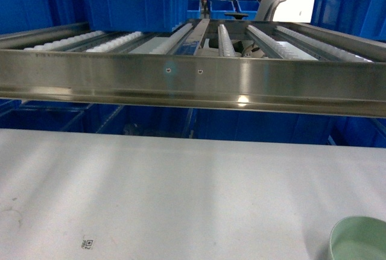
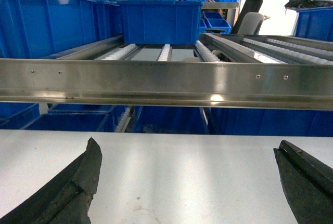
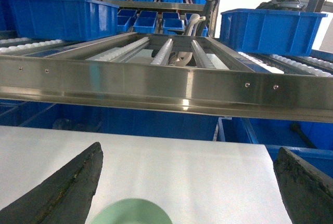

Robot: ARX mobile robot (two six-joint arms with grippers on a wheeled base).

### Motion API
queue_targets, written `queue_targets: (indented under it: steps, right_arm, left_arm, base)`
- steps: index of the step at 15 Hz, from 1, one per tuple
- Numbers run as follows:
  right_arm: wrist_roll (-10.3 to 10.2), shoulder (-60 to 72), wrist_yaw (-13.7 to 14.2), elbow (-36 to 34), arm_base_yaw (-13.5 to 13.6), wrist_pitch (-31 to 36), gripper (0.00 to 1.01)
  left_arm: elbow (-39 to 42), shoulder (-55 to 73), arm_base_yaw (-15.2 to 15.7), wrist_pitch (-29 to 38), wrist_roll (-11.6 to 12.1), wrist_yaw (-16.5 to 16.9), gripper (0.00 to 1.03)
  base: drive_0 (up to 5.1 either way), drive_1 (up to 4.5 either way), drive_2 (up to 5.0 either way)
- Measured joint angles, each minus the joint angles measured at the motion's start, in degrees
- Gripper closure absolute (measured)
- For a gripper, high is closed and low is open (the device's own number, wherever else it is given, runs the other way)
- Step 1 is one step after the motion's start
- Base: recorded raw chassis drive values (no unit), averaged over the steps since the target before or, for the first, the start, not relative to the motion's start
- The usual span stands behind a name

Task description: Place green bowl on second shelf with right arm

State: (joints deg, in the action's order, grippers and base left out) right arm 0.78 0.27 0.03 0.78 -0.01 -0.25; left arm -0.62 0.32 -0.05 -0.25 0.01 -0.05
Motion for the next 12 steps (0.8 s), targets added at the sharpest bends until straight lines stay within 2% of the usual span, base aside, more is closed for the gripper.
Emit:
queue_targets:
  steps: [10, 11, 12]
  right_arm:
    - [0.0, 0.0, 0.0, 0.0, 0.0, 0.02, 0.03]
    - [0.13, 2.97, -1.25, 0.04, 0.0, 5.6, 0.03]
    - [1.33, 10.49, -3.34, 0.44, -0.33, 10.69, 0.03]
  left_arm:
    - [0.0, 0.0, 0.0, 0.0, 0.0, 0.02, 0.05]
    - [-0.02, 0.0, 0.0, 0.0, 0.02, 0.0, 0.05]
    - [-0.02, 0.0, 0.0, 0.02, 0.0, 0.0, 0.05]
  base:
    - [0.0, 0.0, 0.0]
    - [0.0, 0.0, 0.0]
    - [0.0, 0.0, 0.0]
